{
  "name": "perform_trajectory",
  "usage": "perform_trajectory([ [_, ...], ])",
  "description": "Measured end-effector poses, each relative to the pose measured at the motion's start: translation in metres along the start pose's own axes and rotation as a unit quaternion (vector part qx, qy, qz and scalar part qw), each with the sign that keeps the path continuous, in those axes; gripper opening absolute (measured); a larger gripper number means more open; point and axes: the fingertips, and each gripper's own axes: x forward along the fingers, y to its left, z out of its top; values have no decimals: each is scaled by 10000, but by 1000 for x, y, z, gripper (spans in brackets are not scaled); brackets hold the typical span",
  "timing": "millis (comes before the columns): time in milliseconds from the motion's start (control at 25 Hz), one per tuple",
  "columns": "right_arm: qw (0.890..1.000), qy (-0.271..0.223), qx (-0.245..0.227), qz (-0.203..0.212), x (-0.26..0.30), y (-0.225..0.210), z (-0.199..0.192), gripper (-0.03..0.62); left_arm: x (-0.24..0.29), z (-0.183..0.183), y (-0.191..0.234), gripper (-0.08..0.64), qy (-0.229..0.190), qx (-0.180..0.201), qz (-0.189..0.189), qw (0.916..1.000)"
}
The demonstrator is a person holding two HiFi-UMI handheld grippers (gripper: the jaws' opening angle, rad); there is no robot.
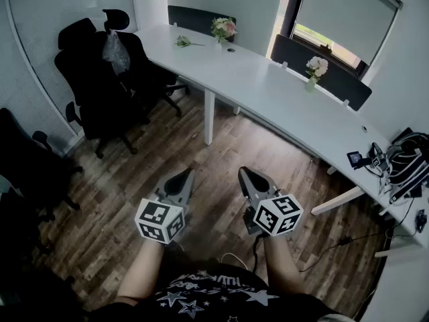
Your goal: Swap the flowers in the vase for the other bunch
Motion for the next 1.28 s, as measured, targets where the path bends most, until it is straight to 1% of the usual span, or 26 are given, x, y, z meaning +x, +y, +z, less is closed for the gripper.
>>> perform_trajectory([
  [280, 9998, -116, 119, -91, -10, -20, 10, 2, 12, 8, -11, 8, -38, 86, -31, 10000],
  [480, 9998, -115, 139, -85, -14, -21, 8, 2, 15, 9, -18, 8, -18, 150, -88, 9998],
  [680, 9999, -110, 89, -32, -17, -20, 10, 2, 15, 10, -21, 8, -22, 130, -41, 9999],
  [1000, 9995, -148, 262, -28, -18, -21, 7, 2, 11, 12, -20, 8, -47, 94, 2, 9999],
  [1160, 9992, -229, 323, -11, -22, -23, 5, 2, 9, 7, -26, 8, -39, 37, -43, 10000],
  [1280, 9989, -193, 430, -76, -15, -29, -2, 2, 11, 3, -19, 8, -28, 61, -14, 10000],
])
